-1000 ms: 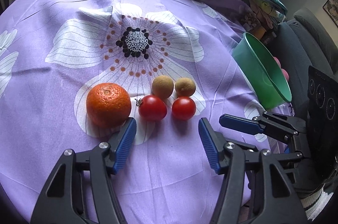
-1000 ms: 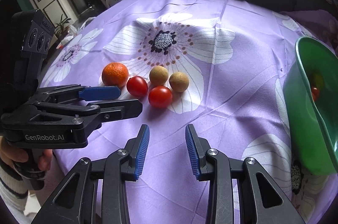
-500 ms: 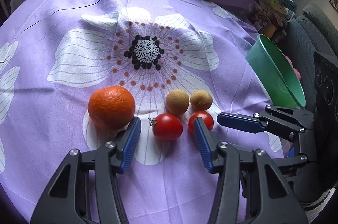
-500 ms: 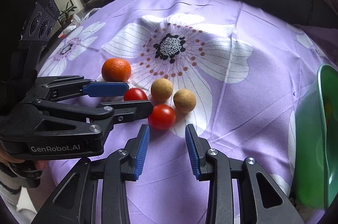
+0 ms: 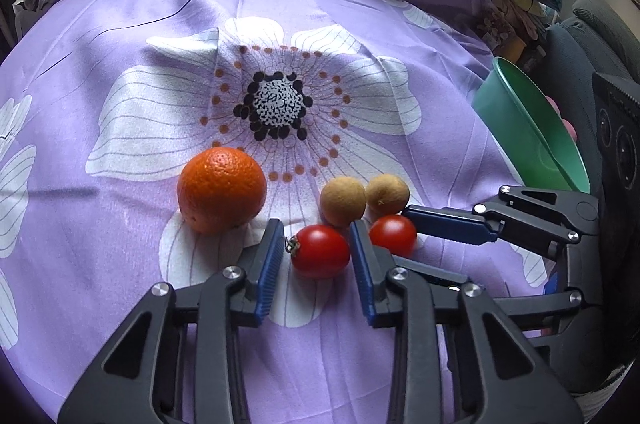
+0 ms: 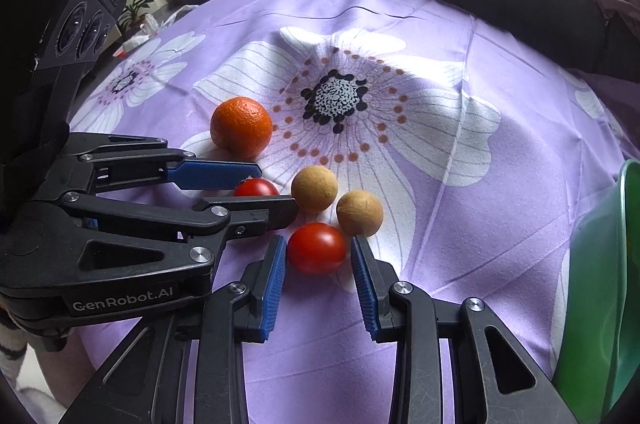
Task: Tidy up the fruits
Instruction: 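Close the left gripper on its tomato while the right gripper closes on another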
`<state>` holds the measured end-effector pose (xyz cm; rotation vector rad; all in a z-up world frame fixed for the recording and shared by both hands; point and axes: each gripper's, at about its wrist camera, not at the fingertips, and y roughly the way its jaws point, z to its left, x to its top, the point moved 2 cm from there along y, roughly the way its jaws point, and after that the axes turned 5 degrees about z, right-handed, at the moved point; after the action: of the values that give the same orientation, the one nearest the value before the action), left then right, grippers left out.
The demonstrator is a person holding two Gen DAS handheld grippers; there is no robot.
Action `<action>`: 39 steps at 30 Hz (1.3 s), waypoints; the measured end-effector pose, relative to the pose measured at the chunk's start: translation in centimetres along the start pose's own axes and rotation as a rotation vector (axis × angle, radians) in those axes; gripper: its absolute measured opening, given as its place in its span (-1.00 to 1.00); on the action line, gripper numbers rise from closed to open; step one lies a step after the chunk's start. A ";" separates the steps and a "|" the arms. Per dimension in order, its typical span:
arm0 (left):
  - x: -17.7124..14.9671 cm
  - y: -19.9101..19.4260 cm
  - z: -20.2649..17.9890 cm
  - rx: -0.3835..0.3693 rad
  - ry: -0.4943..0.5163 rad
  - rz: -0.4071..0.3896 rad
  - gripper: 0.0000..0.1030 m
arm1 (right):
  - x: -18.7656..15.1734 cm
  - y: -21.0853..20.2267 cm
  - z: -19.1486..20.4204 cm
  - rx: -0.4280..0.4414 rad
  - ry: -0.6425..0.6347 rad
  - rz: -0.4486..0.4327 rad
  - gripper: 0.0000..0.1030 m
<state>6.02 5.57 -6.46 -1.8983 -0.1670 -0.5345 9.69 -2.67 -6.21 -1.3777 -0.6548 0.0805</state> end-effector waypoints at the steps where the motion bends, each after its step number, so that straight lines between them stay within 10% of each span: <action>1: 0.0 0.1 0.0 0.002 0.003 0.000 -0.37 | 0.0 0.0 -0.1 0.006 0.005 0.000 -0.37; 30: -2.8 -3.0 -2.8 -0.035 0.024 -0.031 -0.59 | -4.3 -5.2 -1.2 0.032 0.123 -0.084 -0.37; 39: -3.9 -2.2 -2.5 -0.025 0.008 -0.006 -0.21 | -5.3 -6.0 -1.3 0.042 0.146 -0.106 -0.37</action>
<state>1.01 4.69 -5.58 -1.9204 -0.1612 -0.5506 4.07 -7.39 -2.80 -1.2929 -0.5991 -0.0901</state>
